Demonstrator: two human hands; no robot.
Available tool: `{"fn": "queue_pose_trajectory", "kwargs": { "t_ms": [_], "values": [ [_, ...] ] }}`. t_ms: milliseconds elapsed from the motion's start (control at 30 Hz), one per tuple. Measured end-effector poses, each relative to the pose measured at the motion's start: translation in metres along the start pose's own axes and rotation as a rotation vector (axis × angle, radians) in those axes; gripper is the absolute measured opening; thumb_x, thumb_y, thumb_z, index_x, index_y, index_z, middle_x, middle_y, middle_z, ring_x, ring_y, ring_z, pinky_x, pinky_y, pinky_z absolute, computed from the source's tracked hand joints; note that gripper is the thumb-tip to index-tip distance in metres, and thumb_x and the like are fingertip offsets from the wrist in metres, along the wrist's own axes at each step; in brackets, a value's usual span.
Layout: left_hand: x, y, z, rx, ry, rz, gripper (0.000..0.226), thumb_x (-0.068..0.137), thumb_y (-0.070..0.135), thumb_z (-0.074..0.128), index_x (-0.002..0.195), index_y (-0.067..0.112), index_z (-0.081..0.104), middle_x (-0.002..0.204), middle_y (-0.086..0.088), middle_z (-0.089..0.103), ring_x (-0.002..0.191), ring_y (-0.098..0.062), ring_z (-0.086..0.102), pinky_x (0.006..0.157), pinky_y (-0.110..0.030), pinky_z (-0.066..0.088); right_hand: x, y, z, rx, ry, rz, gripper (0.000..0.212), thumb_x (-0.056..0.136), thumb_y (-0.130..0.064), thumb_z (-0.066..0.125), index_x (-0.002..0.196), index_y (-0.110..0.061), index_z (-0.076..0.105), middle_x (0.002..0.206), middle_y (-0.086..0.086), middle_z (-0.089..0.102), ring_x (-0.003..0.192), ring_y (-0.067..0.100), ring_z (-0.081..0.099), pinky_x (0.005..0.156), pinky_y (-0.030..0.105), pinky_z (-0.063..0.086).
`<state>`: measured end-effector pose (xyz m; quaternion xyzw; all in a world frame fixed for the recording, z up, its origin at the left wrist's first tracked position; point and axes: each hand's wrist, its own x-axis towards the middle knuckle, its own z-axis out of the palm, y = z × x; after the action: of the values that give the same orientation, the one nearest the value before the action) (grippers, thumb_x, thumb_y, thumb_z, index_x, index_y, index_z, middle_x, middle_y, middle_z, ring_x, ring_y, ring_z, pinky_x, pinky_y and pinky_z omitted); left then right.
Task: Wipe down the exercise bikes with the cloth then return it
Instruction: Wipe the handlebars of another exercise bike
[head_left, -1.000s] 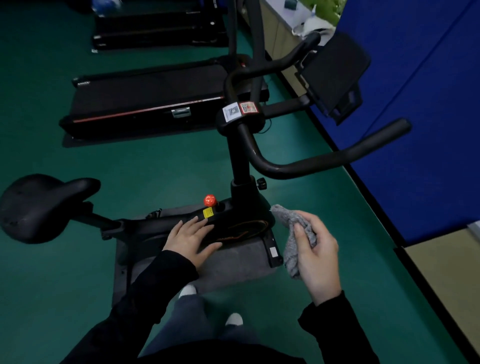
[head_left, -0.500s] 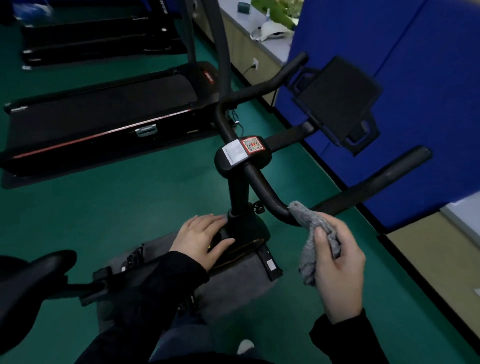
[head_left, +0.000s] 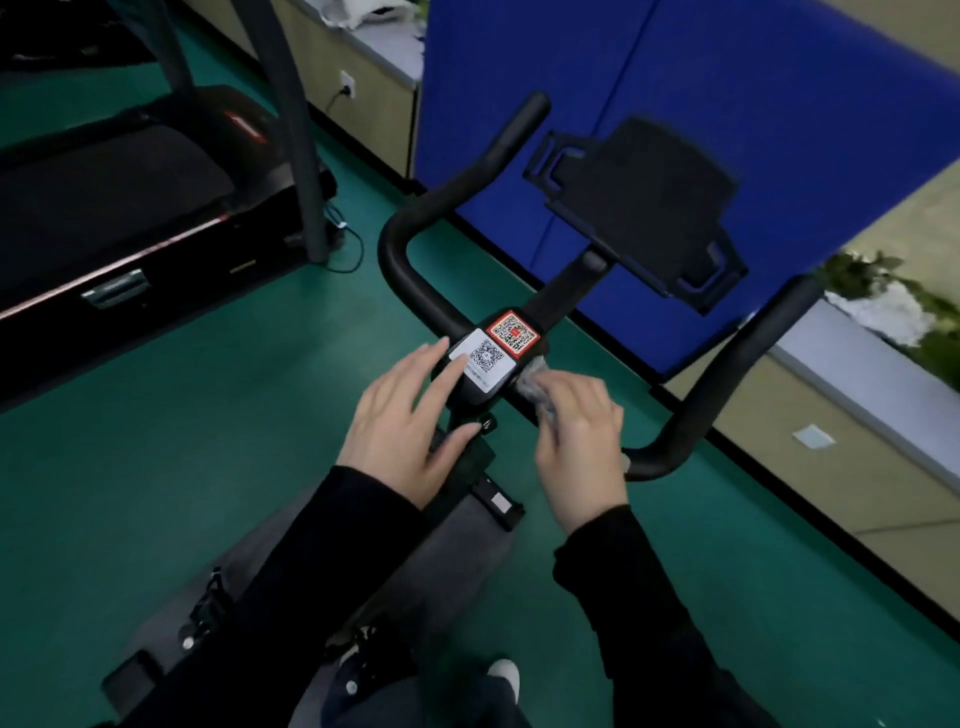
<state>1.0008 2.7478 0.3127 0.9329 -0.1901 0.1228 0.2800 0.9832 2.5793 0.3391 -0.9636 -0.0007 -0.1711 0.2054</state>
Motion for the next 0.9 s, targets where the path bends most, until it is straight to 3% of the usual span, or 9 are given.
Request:
{"fn": "queue_pose_trajectory", "kwargs": {
  "t_ms": [100,200,400,500,633,733,900],
  "values": [
    [0.025,0.002,0.005,-0.037,0.016,0.119,0.057,0.088,0.042,0.047,0.134,0.007,0.049,0.143,-0.011,0.044,0.131,-0.029,0.043,0.104,-0.044,0.036,-0.009,0.001,0.005,-0.088,0.017,-0.006,0.043,0.072,0.015,0.063,0.112,-0.001,0.067,0.113,0.011,0.066,0.106,0.031,0.059,0.088,0.039,0.04],
    [0.045,0.006,0.015,-0.07,-0.017,0.214,0.055,0.089,0.036,0.057,0.134,0.005,0.049,0.142,-0.012,0.045,0.132,-0.029,0.042,0.106,-0.042,0.033,-0.016,0.008,0.003,-0.137,0.064,0.055,0.045,0.071,0.016,0.065,0.112,-0.001,0.067,0.111,0.01,0.067,0.104,0.031,0.06,0.087,0.041,0.043],
    [0.055,0.001,0.03,-0.063,-0.055,0.268,0.053,0.088,0.031,0.061,0.134,0.006,0.049,0.144,-0.01,0.043,0.137,-0.026,0.036,0.111,-0.043,0.028,-0.014,0.001,0.002,-0.119,0.074,0.153,0.042,0.075,0.016,0.059,0.113,-0.002,0.067,0.108,0.01,0.068,0.102,0.029,0.059,0.089,0.035,0.04],
    [0.055,-0.004,0.034,-0.094,-0.039,0.279,0.053,0.088,0.029,0.061,0.136,0.008,0.048,0.145,-0.008,0.042,0.138,-0.025,0.034,0.112,-0.043,0.027,0.016,0.003,0.0,-0.045,-0.082,0.233,0.028,0.088,0.002,0.053,0.11,-0.008,0.067,0.106,0.008,0.07,0.101,0.026,0.06,0.088,0.034,0.045],
    [0.056,-0.006,0.038,-0.139,0.01,0.274,0.05,0.09,0.031,0.056,0.134,0.009,0.05,0.143,-0.007,0.045,0.136,-0.025,0.036,0.112,-0.043,0.028,0.061,0.018,-0.007,0.18,-0.393,0.471,0.018,0.092,-0.014,0.054,0.082,-0.024,0.064,0.08,0.0,0.069,0.081,0.017,0.062,0.066,0.017,0.046],
    [0.056,-0.007,0.041,-0.162,0.042,0.277,0.047,0.091,0.031,0.052,0.133,0.01,0.051,0.142,-0.006,0.046,0.135,-0.024,0.037,0.112,-0.042,0.028,0.076,0.036,-0.008,0.425,-0.572,0.615,0.012,0.093,-0.011,0.057,0.088,-0.014,0.067,0.093,0.011,0.071,0.091,0.026,0.064,0.087,0.033,0.049],
    [0.057,-0.006,0.044,-0.168,0.069,0.276,0.044,0.092,0.029,0.05,0.132,0.011,0.052,0.142,-0.004,0.046,0.135,-0.022,0.038,0.111,-0.04,0.027,0.094,0.043,-0.008,0.339,-0.779,0.555,0.016,0.09,-0.003,0.054,0.077,-0.011,0.059,0.082,0.006,0.057,0.081,0.017,0.049,0.078,0.029,0.037]
  ]
}}
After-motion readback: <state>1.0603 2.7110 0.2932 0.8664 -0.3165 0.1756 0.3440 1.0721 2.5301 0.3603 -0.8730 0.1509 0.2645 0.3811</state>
